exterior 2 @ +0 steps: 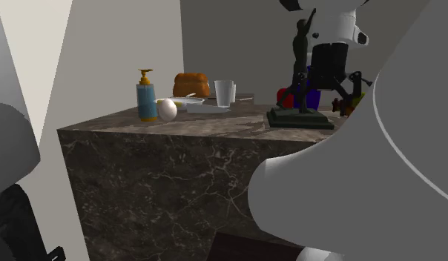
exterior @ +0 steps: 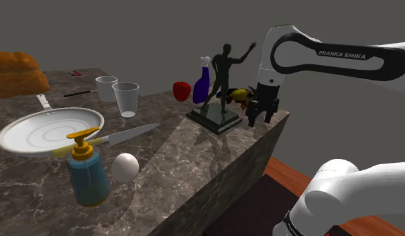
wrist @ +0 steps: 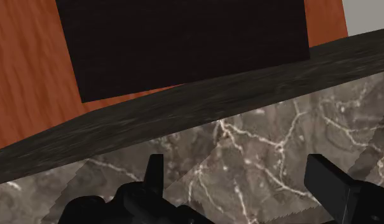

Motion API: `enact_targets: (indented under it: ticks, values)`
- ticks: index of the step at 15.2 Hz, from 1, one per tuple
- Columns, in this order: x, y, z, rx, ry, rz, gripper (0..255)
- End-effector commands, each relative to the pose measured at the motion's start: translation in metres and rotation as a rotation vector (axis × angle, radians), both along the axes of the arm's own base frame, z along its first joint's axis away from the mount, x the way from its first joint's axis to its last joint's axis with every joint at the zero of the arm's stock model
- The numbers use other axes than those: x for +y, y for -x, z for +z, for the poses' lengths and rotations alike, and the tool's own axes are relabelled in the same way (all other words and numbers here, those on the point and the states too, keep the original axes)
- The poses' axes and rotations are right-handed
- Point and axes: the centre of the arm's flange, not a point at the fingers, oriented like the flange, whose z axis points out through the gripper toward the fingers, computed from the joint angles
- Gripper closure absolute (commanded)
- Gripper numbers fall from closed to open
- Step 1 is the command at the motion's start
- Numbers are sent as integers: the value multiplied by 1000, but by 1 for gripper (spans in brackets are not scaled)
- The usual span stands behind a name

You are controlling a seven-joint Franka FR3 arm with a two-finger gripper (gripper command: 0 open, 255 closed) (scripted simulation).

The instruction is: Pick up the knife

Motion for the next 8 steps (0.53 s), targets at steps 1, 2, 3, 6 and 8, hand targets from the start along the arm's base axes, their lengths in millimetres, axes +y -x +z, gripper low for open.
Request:
enact_targets:
  ticks: [1, 2, 3, 6, 8]
  values:
    - [0, 0, 0, 0, 0, 0, 0]
    - [13, 2, 0, -2, 2, -30, 0]
    - [26, 4, 0, -3, 4, -60, 0]
    - [65, 7, 1, -8, 9, -151, 0]
    - [91, 7, 1, -12, 13, -211, 0]
